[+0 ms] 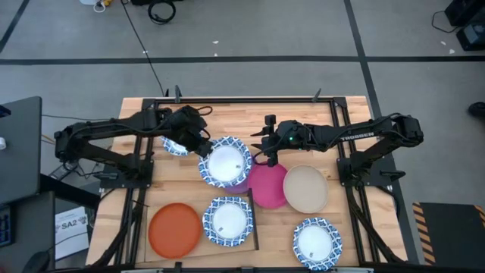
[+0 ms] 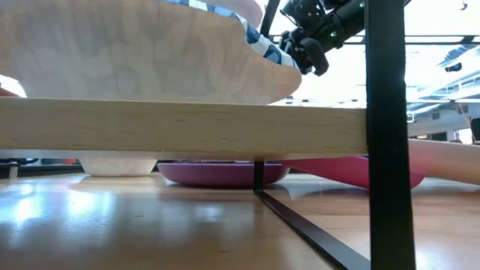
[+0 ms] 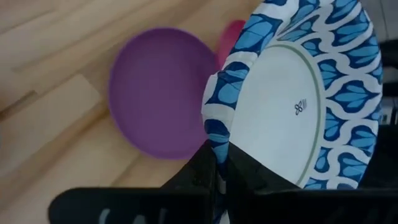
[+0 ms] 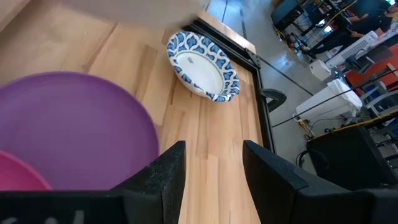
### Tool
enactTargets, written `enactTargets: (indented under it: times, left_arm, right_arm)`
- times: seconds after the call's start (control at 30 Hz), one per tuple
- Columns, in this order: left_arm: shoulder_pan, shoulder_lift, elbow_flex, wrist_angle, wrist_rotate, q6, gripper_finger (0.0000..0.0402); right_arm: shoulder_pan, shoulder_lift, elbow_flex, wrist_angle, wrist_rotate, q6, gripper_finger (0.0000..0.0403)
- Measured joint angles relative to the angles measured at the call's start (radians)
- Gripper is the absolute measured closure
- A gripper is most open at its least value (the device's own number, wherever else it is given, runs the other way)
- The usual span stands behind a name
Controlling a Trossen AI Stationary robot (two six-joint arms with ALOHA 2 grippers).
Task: Place and stack plates onto a shelf
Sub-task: Stack the middle blue patterned bowl on top of the blue patterned bowl on the shelf
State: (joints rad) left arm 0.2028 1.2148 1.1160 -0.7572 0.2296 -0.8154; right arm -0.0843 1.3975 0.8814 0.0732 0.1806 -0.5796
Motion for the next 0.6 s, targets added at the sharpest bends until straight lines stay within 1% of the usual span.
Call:
enactTargets:
  times: [0.1, 0.2, 0.5, 0.6]
  left_arm:
    - [-0.049, 0.0, 0.05, -0.021, 0.001, 0.0, 0.0379]
    - [-0.113, 0.0, 0.074, -0.034, 0.002, -0.016, 0.0379]
    - [-0.334, 0.01, 0.078, -0.035, -0.001, -0.096, 0.0379]
    - [-0.4, 0.01, 0.074, -0.024, -0.046, -0.134, 0.0379]
  right_arm:
    - [0.0, 0.0, 0.0, -0.004, 0.0, 0.0, 0.0238]
    - [0.0, 0.0, 0.0, 0.0, 0.0, 0.001, 0.0238]
    - [0.0, 0.0, 0.0, 0.0, 0.0, 0.001, 0.0238]
    - [0.0, 0.0, 0.0, 0.0, 0.0, 0.001, 0.0238]
